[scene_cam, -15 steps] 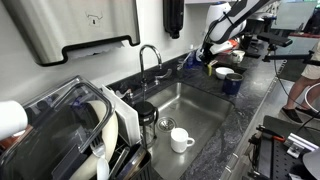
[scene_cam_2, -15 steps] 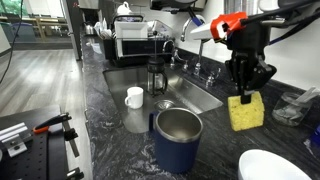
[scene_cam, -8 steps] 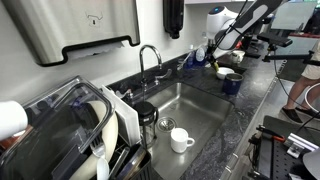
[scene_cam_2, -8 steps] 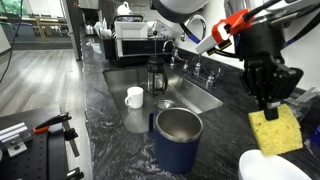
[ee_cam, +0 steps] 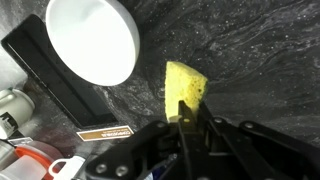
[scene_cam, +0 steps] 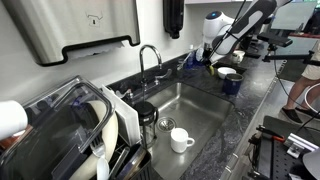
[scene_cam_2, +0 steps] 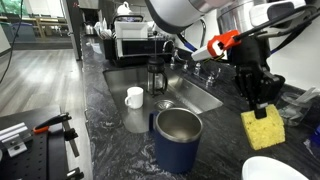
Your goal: Take the kitchen sponge out of the white bowl and use it to scrub the counter
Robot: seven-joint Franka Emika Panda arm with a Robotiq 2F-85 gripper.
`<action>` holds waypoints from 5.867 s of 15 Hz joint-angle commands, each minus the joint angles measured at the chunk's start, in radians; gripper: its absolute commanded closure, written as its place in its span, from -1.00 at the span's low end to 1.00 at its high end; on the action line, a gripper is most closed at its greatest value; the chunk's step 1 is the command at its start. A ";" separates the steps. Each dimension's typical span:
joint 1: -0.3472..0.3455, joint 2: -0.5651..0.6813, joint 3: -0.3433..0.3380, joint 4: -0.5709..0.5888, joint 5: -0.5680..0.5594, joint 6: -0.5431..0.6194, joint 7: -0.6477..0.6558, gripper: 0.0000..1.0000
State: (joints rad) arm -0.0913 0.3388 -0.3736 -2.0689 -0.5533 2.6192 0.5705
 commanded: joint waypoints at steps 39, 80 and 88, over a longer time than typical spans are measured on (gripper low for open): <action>-0.247 0.106 0.217 -0.099 0.580 0.326 -0.678 0.95; -0.061 0.141 0.086 -0.052 0.456 0.204 -0.516 0.95; -0.018 0.206 0.107 0.049 0.444 0.160 -0.512 0.95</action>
State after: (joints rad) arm -0.1196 0.5045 -0.2774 -2.0539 -0.0918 2.8163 0.0426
